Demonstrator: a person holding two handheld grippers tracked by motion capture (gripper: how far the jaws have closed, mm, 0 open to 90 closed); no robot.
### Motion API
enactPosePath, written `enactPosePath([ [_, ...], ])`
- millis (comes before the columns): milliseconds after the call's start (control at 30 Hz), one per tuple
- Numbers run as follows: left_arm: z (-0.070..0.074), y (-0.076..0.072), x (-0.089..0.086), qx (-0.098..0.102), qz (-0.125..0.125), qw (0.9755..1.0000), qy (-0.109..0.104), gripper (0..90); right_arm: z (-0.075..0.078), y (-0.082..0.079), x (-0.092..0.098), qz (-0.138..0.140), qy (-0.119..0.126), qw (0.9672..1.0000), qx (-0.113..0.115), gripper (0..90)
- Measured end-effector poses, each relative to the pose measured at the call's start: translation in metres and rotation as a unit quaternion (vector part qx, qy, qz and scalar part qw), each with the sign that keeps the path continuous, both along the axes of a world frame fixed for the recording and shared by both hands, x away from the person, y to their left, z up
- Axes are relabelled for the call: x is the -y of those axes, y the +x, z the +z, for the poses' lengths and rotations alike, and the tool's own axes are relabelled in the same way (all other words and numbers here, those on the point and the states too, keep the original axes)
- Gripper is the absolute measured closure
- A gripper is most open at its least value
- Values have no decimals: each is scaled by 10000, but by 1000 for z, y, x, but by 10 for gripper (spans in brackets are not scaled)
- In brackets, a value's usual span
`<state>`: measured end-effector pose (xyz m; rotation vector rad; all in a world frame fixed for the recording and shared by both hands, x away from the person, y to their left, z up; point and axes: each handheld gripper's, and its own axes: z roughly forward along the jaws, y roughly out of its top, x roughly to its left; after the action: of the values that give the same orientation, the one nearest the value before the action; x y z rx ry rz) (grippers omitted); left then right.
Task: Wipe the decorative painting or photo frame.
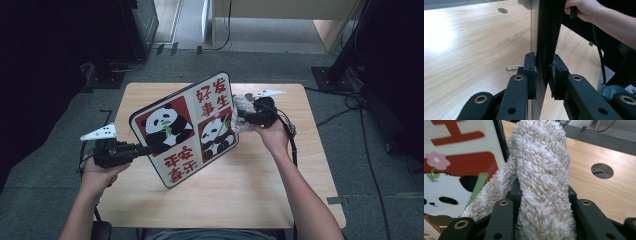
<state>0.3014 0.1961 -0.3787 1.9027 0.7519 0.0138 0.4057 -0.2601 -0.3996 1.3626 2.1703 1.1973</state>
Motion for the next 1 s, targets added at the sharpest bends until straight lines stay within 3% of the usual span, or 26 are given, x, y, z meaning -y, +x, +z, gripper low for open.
enactPosePath([
  [400,0,0,0,0,-17,10000,2,786,-14,-4,2,-41,7,10000,-44,653],
  [600,0,1,0,-6,-34,10000,6,786,-25,-6,2,-94,-15,9997,-217,653],
  [1000,-1,1,0,-13,-31,10000,-2,786,-44,-14,3,-194,-35,9996,-209,652],
])
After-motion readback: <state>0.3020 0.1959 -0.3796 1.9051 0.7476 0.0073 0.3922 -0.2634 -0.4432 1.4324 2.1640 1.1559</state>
